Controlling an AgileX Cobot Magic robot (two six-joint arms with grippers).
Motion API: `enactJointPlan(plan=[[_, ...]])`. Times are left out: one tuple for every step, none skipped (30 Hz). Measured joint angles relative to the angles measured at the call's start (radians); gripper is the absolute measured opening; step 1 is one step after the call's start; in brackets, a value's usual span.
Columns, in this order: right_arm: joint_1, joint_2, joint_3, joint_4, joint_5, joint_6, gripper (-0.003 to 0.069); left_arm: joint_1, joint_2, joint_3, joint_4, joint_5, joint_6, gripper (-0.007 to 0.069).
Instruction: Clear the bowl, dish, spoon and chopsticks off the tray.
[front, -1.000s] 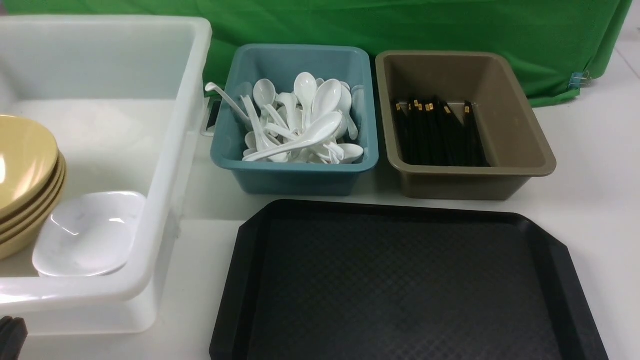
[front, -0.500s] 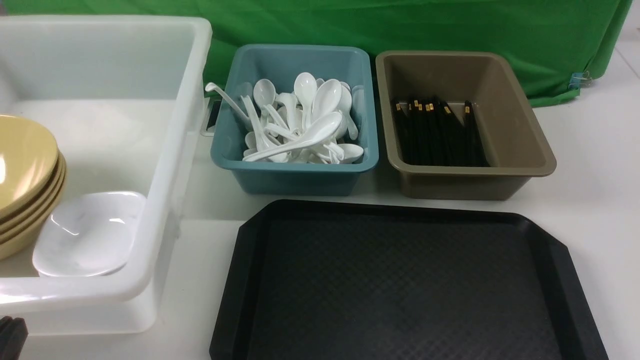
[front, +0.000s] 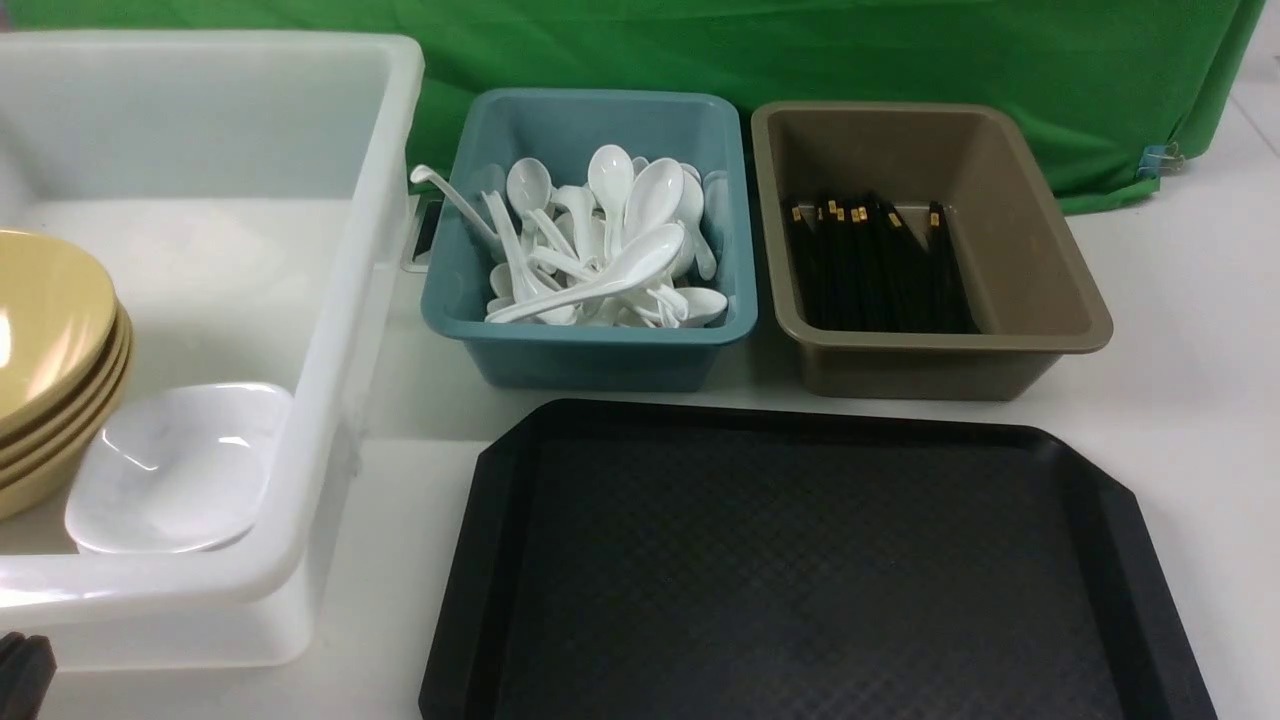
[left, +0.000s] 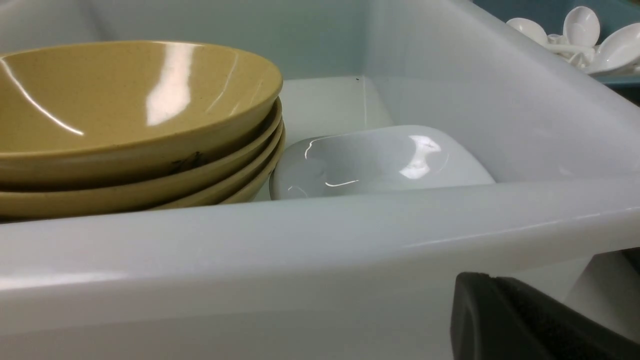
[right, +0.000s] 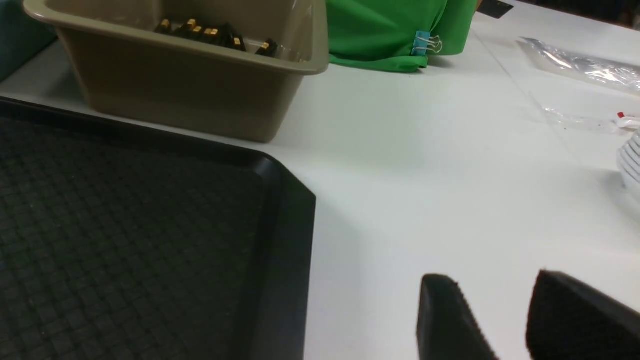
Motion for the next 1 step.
enactJointPlan(plan=[[0.000, 0.000, 0.000, 0.000, 0.000, 0.000, 0.0241, 0.000, 0.000, 0.000, 0.000, 0.000, 0.000, -0.0006]])
